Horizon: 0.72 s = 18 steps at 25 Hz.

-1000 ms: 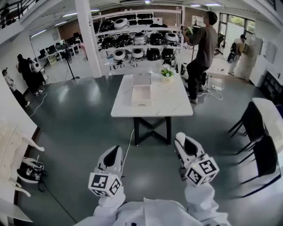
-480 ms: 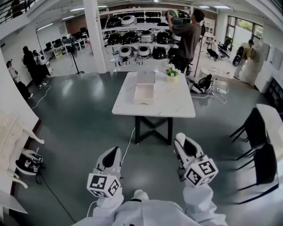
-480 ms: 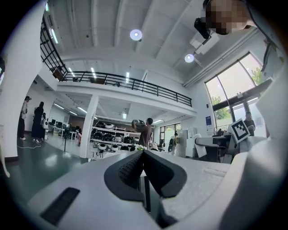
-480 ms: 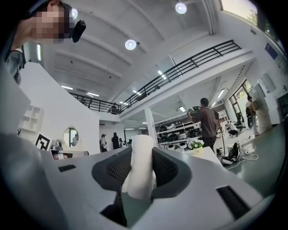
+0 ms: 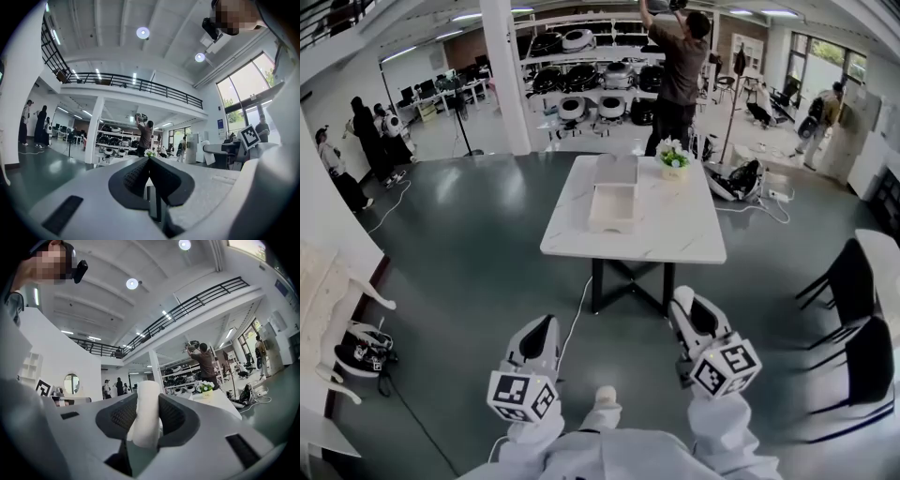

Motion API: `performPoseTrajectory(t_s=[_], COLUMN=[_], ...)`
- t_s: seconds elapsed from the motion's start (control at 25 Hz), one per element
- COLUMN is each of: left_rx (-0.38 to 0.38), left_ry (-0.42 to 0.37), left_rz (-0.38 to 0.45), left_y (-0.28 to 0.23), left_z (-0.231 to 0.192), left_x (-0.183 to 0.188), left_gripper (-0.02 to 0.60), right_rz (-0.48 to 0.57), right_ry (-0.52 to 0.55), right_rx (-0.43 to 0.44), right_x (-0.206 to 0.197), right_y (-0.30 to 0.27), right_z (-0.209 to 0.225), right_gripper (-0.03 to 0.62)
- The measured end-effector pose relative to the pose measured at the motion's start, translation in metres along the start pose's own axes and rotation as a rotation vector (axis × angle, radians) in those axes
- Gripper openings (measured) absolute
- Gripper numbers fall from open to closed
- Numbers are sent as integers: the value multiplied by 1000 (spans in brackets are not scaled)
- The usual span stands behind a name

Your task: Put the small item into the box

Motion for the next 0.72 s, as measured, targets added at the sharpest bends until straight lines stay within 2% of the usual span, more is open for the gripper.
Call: performPoseTrajectory(t_s=[0.72], left_rx=[-98], left_ry=[50], left_rz=[-28], left_y=[-163], left_z=[-94], left_x=[-27], left_gripper=[-2], right_rz=[-18], right_ry=[-23], right_rx=[-52], right_x=[-29], right_y=[-157], right_z=[56], right_gripper=[121])
Point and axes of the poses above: the fingertips, and each gripper's own axes: y backward along the fingers, z to its right, x out of its top, the point moved 7 cm from there along y, backward along the fingers, and after that the axes turned 7 degrees about z, right-handed, at the moved point
